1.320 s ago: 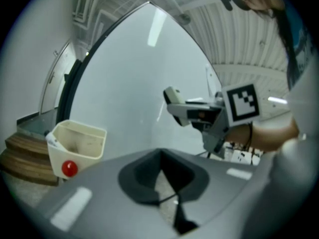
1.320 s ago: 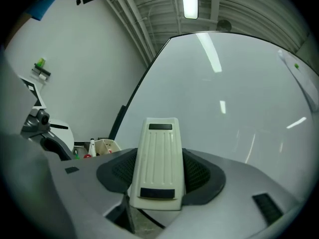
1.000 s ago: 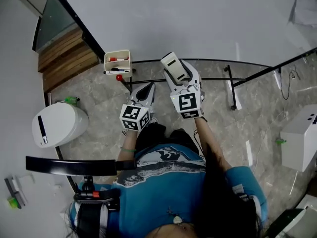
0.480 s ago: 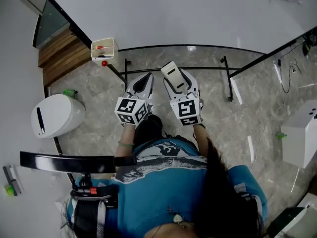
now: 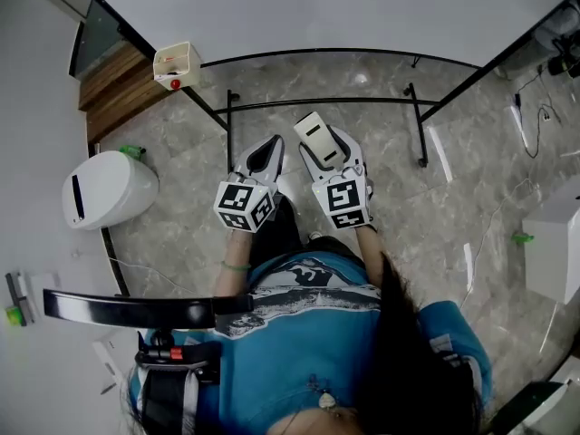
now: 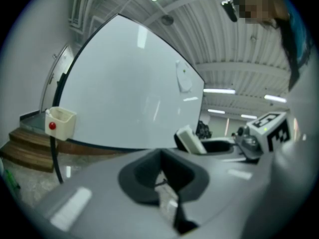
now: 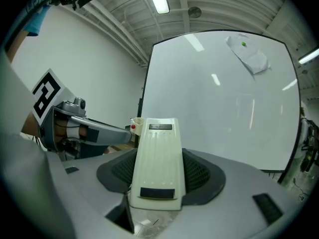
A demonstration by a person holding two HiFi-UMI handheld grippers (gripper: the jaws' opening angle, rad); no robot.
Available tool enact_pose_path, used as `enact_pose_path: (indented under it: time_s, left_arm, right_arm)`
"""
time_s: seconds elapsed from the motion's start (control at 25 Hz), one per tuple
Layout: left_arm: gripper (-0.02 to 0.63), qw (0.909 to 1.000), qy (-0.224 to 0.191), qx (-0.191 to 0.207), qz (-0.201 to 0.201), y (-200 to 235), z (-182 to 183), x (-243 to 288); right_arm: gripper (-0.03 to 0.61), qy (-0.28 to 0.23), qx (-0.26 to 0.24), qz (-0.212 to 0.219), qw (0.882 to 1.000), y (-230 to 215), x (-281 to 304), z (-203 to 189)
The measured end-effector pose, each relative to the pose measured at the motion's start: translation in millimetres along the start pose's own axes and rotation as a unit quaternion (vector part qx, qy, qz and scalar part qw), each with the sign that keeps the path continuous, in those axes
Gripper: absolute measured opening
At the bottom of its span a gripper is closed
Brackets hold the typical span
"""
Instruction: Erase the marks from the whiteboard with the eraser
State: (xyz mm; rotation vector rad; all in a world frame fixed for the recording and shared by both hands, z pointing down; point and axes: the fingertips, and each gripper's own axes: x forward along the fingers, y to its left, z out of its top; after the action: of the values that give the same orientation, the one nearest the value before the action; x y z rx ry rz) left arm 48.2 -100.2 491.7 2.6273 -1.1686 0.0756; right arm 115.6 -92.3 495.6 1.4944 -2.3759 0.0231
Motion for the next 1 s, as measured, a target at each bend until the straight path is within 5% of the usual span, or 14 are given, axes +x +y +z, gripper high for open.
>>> enact_pose_path:
  time_s: [0.36,1.0]
  left_arm:
    - [0.003,0.9989,0.023,-0.001,0.040,-46.8,-32.7,-51.5]
    - [0.003,0.9955,0.041,0.001,0.085,-38.3,-57.0,-133.7]
  right_arm:
    - [0.264,0.001,0.016,0.024,1.000,19.4,-55.2,-26.8]
    - [0.264,0.005,0.049,0.063,0.997,87.4,-71.3,-36.2]
